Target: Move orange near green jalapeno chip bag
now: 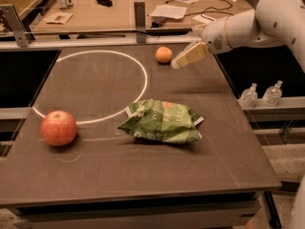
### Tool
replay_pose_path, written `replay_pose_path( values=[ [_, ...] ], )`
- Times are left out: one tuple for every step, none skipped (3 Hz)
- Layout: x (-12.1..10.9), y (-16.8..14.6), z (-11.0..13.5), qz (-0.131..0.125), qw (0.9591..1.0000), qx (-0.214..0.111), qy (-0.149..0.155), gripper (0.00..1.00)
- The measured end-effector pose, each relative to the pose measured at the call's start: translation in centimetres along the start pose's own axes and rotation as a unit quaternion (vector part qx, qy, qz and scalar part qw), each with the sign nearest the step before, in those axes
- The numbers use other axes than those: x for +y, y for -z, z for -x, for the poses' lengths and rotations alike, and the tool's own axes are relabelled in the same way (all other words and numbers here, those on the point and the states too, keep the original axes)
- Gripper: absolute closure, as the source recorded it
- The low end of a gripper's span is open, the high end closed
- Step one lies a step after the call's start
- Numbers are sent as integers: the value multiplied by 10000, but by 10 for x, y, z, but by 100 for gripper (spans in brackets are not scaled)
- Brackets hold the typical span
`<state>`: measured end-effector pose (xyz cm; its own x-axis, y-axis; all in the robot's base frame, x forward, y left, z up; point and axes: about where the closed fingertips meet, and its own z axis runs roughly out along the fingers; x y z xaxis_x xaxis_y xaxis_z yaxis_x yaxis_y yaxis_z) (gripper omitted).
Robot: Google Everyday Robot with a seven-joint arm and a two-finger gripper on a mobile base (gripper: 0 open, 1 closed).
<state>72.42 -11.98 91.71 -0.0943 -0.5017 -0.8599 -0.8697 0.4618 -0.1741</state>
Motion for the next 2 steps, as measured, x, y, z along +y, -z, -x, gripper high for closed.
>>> replay_pose_path(
  values=[
    [-6, -19, -10, 166, 9997, 177, -103, 0],
    [-14, -30, -9, 144, 9996, 238, -72, 0]
  ],
)
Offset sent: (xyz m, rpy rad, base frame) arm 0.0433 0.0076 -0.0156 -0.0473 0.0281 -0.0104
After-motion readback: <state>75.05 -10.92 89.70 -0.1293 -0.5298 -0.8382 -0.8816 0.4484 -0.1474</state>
